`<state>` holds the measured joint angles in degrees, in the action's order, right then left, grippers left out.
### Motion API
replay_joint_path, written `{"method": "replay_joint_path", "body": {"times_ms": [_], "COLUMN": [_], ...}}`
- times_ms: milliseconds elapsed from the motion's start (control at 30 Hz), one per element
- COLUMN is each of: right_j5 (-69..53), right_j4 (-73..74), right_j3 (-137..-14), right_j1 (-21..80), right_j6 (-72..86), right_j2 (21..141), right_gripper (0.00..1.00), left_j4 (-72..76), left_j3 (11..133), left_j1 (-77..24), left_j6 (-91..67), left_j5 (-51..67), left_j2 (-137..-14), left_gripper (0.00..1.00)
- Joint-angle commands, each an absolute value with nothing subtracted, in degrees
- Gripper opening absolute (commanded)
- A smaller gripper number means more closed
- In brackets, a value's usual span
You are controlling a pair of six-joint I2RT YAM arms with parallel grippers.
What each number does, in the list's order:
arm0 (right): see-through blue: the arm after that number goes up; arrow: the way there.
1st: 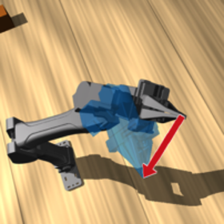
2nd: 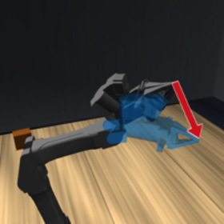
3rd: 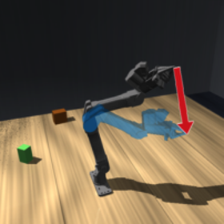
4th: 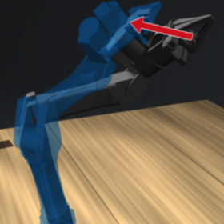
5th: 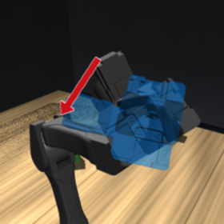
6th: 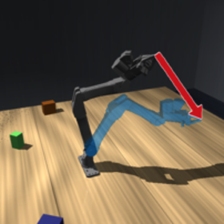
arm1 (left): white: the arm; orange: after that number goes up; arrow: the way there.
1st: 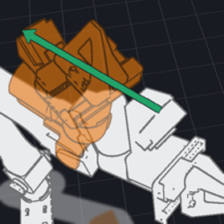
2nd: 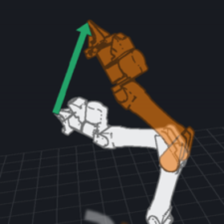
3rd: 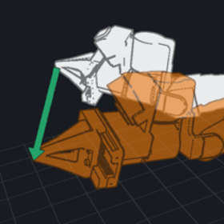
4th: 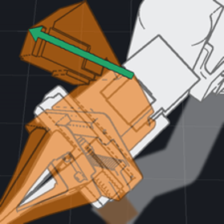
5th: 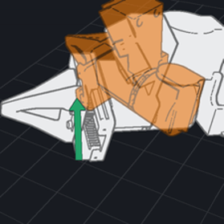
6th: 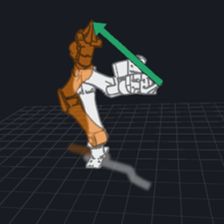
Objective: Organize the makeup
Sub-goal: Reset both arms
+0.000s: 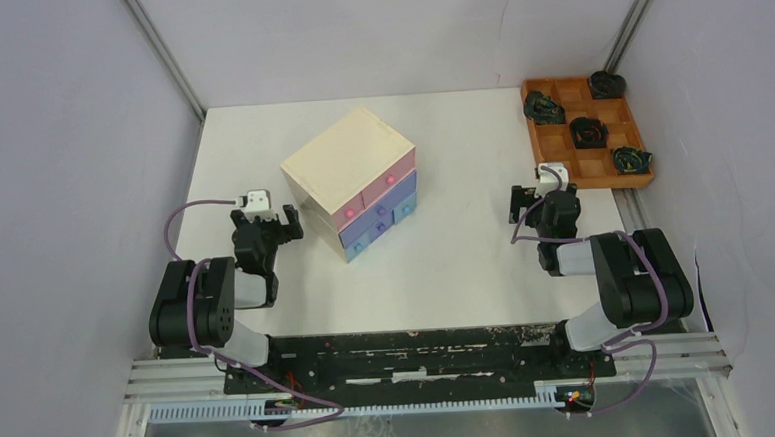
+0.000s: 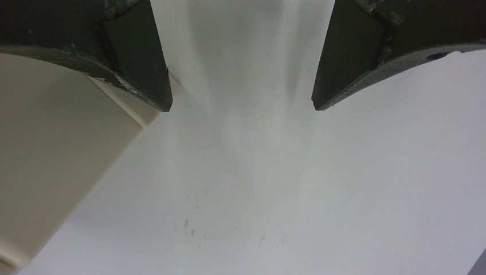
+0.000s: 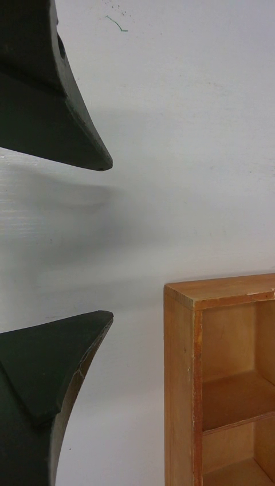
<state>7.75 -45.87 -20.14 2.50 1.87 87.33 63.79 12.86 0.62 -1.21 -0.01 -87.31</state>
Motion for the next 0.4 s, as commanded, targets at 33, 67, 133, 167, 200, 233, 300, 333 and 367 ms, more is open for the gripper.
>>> {"method": "replay_joint_path", "body": {"times_ms": [33, 67, 133, 167, 200, 233, 300, 333, 367], "right_j5": [7.43, 7.39, 7.22, 7.21, 7.21, 7.25, 7.27, 7.43, 7.47], "right_j4": [-48.3, -48.26, -48.8, -48.92, -48.58, -48.41, -48.72, -48.46, -48.3], "right_j3": [-21.44, -21.49, -21.34, -21.35, -21.48, -21.5, -21.45, -21.51, -21.45], "right_j1": [2.44, 2.44, 2.42, 2.46, 2.43, 2.4, 2.46, 2.46, 2.42], "right_j6": [2.56, 2.51, 2.56, 2.54, 2.51, 2.54, 2.5, 2.61, 2.63], "right_j2": [86.53, 86.63, 86.85, 86.86, 86.87, 86.7, 86.8, 86.77, 86.56], "right_gripper": [1.0, 1.0, 1.0, 1.0, 1.0, 1.0, 1.0, 1.0, 1.0], "left_j4": [66.88, 66.83, 66.88, 66.88, 66.88, 66.88, 66.87, 66.87, 66.88], "left_j3": [13.62, 13.58, 13.62, 13.62, 13.6, 13.62, 13.62, 13.62, 13.61], "left_j1": [0.44, 0.44, 0.44, 0.48, 0.42, 0.44, 0.42, 0.41, 0.43], "left_j6": [-1.41, -1.41, -1.4, -1.39, -1.4, -1.41, -1.41, -1.41, -1.36], "left_j5": [-1.29, -1.29, -1.33, -1.33, -1.33, -1.28, -1.31, -1.32, -1.32], "left_j2": [-86.9, -86.84, -86.9, -86.85, -86.84, -86.86, -86.88, -86.84, -86.84], "left_gripper": [0.99, 0.99, 0.99, 0.99, 0.99, 0.99, 0.99, 0.99, 0.99]}}
